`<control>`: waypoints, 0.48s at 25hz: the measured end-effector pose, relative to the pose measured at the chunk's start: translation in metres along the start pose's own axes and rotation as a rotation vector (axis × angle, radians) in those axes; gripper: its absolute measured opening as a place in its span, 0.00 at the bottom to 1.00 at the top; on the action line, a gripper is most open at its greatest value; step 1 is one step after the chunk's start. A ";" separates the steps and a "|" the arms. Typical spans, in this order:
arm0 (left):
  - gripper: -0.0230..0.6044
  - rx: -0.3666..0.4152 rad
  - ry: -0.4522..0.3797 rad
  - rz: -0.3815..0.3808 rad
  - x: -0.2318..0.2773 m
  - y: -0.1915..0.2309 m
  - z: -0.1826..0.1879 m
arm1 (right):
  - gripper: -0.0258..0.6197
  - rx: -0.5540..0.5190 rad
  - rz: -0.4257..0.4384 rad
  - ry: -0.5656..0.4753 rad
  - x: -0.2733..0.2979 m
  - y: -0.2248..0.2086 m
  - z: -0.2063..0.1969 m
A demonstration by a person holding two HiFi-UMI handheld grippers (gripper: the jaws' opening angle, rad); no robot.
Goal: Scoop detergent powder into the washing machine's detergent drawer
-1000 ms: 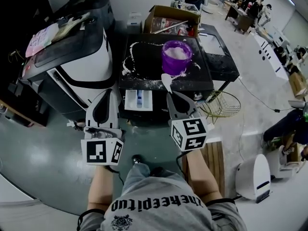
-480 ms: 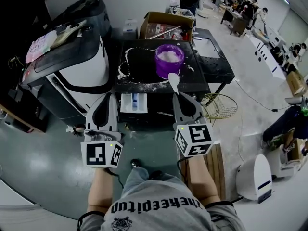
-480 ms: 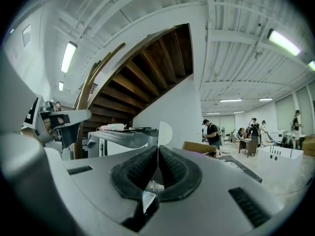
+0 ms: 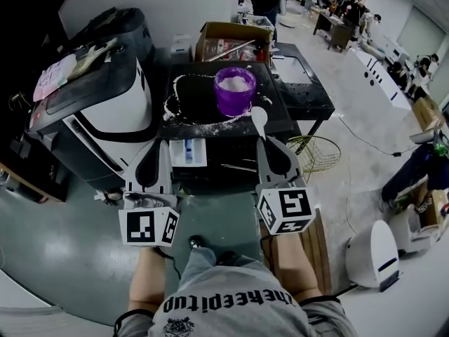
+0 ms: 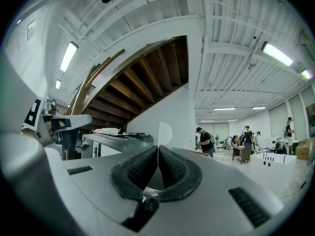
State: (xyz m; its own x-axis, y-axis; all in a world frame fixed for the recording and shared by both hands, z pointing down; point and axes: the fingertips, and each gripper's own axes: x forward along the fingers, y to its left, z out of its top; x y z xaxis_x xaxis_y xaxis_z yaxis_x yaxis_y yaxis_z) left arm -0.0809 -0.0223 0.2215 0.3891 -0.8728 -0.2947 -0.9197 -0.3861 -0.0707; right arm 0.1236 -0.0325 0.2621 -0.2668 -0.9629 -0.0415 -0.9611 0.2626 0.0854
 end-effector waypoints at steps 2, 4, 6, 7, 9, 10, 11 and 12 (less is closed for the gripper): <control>0.04 -0.002 -0.002 -0.006 0.000 -0.006 0.001 | 0.05 -0.002 -0.008 -0.011 -0.006 -0.004 0.003; 0.04 -0.005 -0.004 -0.011 0.000 -0.011 0.002 | 0.05 -0.008 -0.017 -0.020 -0.012 -0.008 0.005; 0.04 -0.007 -0.006 -0.014 0.001 -0.016 0.002 | 0.05 -0.013 -0.024 -0.030 -0.018 -0.012 0.008; 0.04 -0.008 -0.007 -0.016 0.001 -0.018 0.002 | 0.05 -0.014 -0.028 -0.035 -0.021 -0.014 0.009; 0.04 -0.011 -0.010 -0.020 0.002 -0.022 0.002 | 0.05 -0.013 -0.037 -0.044 -0.025 -0.019 0.010; 0.04 -0.012 -0.011 -0.022 0.002 -0.024 0.002 | 0.05 -0.011 -0.043 -0.048 -0.028 -0.022 0.011; 0.04 -0.014 -0.012 -0.024 0.003 -0.026 0.002 | 0.05 -0.009 -0.048 -0.052 -0.030 -0.024 0.011; 0.04 -0.017 -0.012 -0.026 0.003 -0.028 0.002 | 0.05 -0.007 -0.053 -0.055 -0.033 -0.026 0.012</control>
State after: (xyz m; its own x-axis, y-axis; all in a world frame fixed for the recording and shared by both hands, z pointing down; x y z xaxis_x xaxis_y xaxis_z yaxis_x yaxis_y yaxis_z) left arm -0.0542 -0.0132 0.2209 0.4119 -0.8588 -0.3047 -0.9083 -0.4135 -0.0626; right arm 0.1569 -0.0072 0.2498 -0.2193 -0.9705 -0.1004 -0.9735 0.2107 0.0890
